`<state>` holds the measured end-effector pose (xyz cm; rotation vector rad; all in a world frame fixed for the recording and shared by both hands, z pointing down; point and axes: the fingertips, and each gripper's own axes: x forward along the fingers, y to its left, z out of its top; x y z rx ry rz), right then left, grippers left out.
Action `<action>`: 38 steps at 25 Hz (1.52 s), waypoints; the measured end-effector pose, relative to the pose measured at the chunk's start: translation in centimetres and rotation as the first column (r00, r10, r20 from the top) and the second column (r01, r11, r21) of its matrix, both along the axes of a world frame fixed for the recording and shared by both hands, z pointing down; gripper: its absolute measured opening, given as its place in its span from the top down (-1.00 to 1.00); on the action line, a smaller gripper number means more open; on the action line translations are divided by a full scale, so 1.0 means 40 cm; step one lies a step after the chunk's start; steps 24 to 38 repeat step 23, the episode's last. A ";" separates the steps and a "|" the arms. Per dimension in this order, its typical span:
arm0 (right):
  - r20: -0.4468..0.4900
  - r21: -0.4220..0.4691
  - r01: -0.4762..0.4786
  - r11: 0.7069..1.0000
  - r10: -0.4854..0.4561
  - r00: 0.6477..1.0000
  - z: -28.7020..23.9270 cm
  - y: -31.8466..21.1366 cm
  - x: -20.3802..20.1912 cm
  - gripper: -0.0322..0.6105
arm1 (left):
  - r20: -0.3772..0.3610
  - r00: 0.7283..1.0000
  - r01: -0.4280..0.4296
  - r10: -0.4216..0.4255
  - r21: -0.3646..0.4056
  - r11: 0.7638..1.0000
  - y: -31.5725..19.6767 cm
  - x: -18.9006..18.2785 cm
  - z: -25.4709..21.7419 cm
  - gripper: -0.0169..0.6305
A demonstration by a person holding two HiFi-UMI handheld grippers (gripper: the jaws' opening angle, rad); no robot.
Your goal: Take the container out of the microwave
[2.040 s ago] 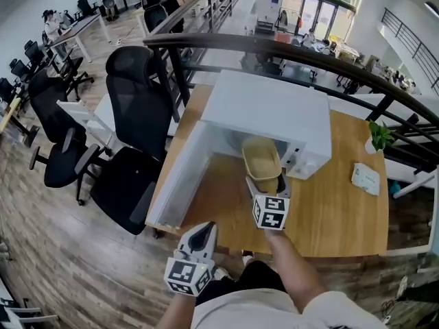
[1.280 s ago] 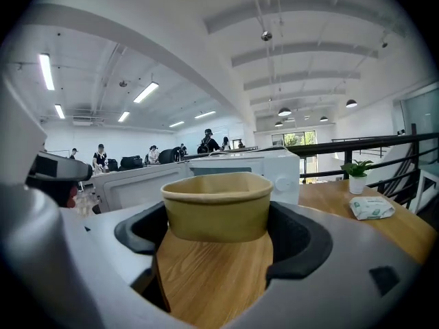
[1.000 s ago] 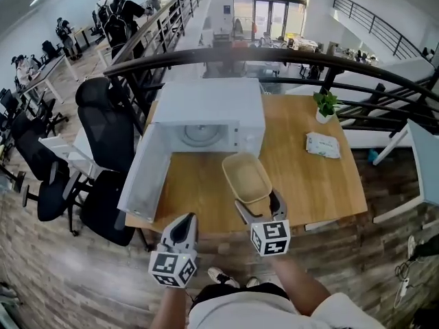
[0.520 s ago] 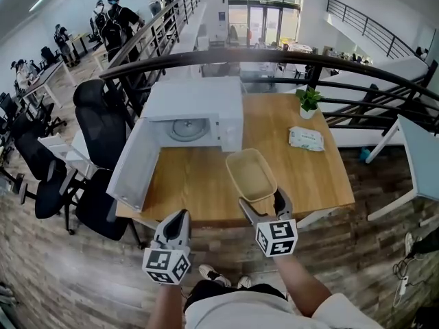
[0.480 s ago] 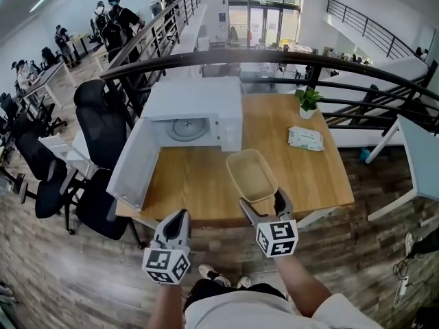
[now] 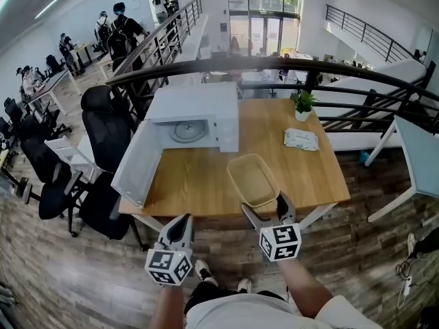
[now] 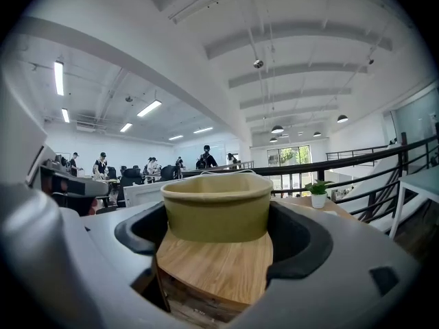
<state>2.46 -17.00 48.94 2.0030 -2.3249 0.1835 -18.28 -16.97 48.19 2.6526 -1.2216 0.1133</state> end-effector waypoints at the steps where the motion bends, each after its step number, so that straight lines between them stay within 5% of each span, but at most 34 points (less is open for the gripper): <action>1: 0.000 0.003 0.001 1.000 -0.001 1.000 -0.004 0.003 -0.002 -0.59 | 0.000 1.000 0.000 0.000 -0.001 1.000 0.002 -0.002 0.001 0.83; 38: -0.008 0.011 0.034 0.999 -0.034 0.999 -0.023 0.029 -0.022 -0.59 | -0.021 1.000 0.014 -0.014 0.027 1.000 0.031 -0.003 -0.025 0.83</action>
